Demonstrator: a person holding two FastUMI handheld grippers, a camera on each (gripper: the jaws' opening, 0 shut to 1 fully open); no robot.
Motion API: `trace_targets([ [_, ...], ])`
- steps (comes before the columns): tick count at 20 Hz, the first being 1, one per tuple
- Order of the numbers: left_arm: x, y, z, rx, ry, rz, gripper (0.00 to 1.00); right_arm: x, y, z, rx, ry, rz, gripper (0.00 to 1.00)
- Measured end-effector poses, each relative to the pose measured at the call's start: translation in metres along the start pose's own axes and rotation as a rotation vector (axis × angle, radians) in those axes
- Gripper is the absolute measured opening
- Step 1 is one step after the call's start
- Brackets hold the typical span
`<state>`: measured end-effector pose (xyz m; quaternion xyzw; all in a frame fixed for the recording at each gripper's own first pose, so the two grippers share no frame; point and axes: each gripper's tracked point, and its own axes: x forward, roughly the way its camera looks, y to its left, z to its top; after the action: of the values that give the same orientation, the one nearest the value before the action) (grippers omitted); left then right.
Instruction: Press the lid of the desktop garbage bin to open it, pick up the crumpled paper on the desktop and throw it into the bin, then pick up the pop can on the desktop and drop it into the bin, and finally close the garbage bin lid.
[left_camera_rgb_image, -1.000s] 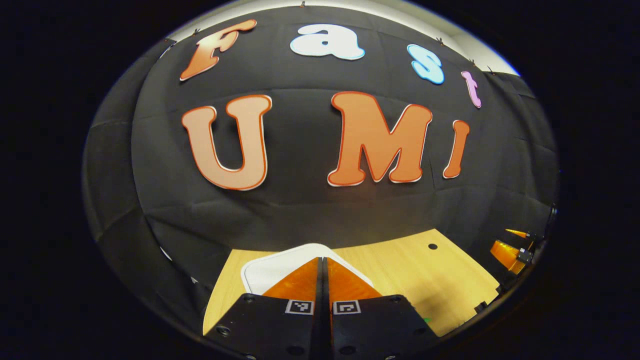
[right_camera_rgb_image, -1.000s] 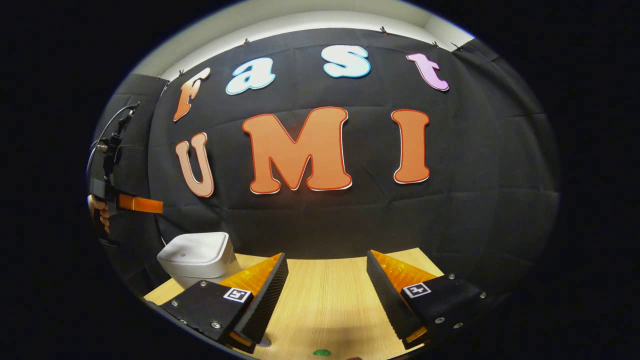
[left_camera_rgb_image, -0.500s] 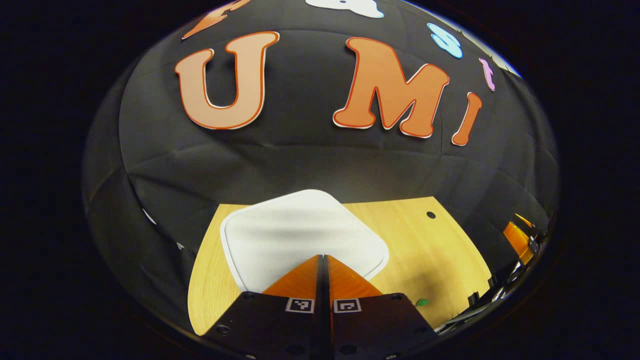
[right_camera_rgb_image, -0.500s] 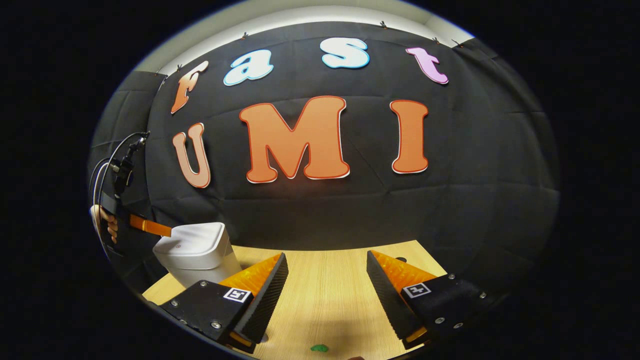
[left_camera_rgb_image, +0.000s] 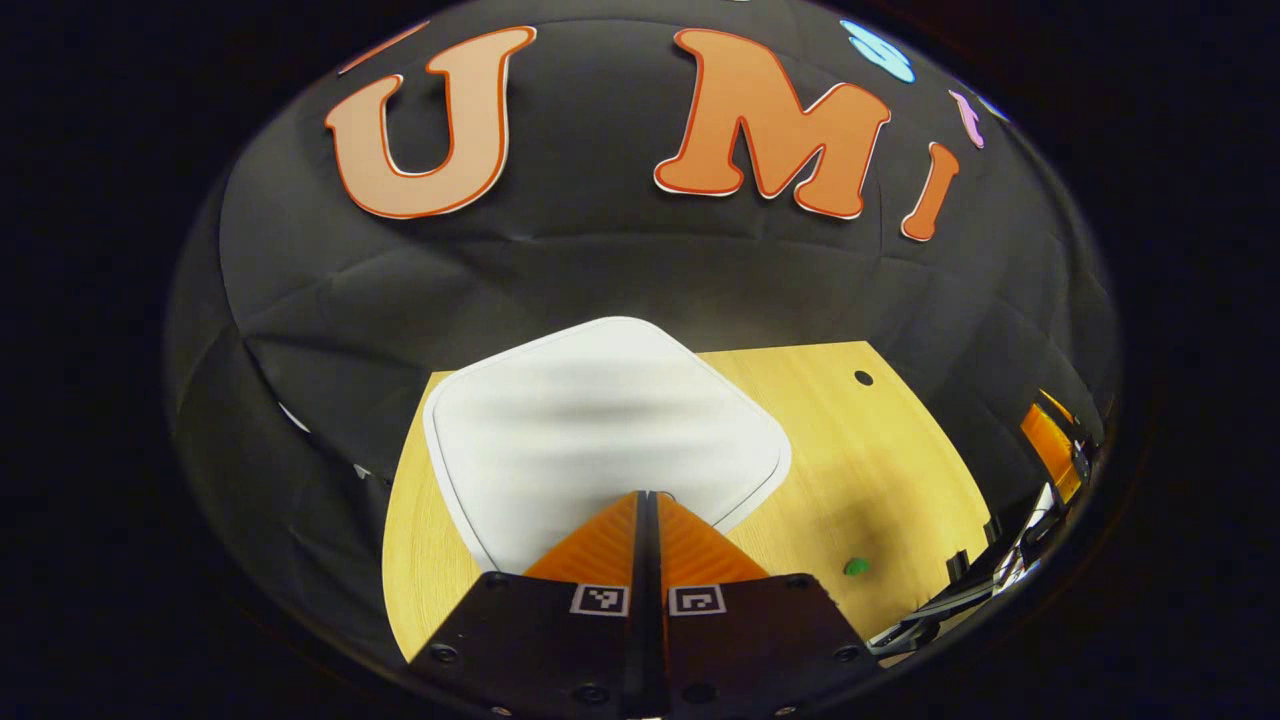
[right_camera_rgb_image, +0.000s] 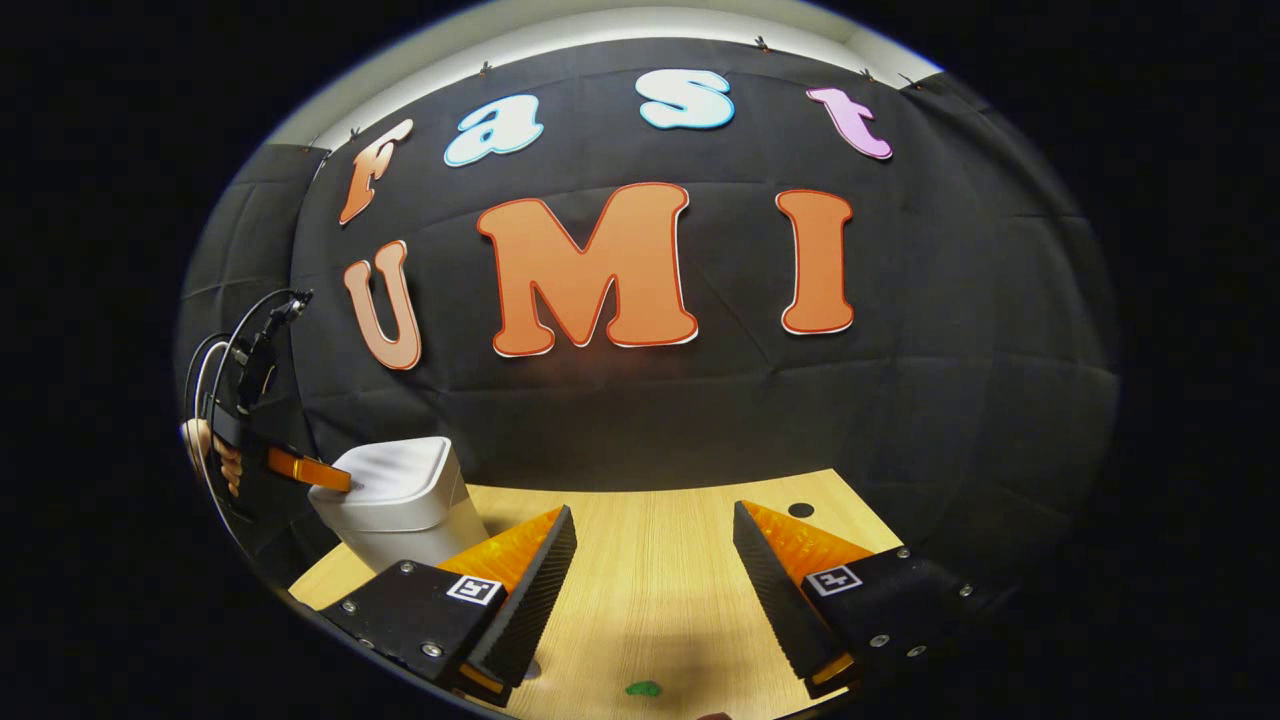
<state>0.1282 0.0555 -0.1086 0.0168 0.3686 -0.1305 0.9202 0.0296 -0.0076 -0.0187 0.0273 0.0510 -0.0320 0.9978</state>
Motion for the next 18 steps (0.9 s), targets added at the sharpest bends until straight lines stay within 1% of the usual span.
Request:
trace_targets([
  [2, -0.003, 0.002, 0.001, -0.04, -0.007, -0.025, 0.0, -0.002, 0.0, -0.003, -0.007, 0.007, -0.001, 0.94],
  [3, -0.004, 0.003, -0.002, -0.04, -0.006, -0.026, 0.0, -0.003, 0.001, -0.004, -0.012, 0.012, -0.001, 0.94],
  [4, -0.004, 0.002, -0.002, -0.019, -0.004, -0.026, 0.01, -0.005, 0.001, -0.003, -0.014, 0.012, 0.001, 0.94],
  [6, -0.005, 0.0, 0.004, 0.0, -0.028, -0.014, 0.0, -0.006, 0.003, 0.002, -0.011, 0.005, 0.011, 0.94],
  [9, -0.013, 0.001, 0.016, -0.011, -0.093, 0.014, 0.0, -0.008, 0.002, 0.008, -0.014, -0.008, 0.011, 0.94],
  [11, -0.028, 0.001, 0.036, 0.005, -0.166, 0.048, 0.0, -0.009, 0.0, 0.01, -0.014, -0.014, 0.009, 0.94],
  [13, -0.052, -0.002, 0.061, 0.011, -0.263, 0.074, 0.0, -0.01, -0.001, 0.01, -0.012, -0.012, 0.007, 0.94],
  [16, -0.089, -0.016, 0.102, -0.001, -0.413, 0.067, 0.0, -0.013, -0.004, 0.011, -0.019, -0.018, 0.001, 0.94],
  [18, -0.105, -0.023, 0.108, 0.014, -0.459, 0.079, 0.0, -0.014, -0.006, 0.012, -0.017, -0.021, -0.002, 0.94],
])
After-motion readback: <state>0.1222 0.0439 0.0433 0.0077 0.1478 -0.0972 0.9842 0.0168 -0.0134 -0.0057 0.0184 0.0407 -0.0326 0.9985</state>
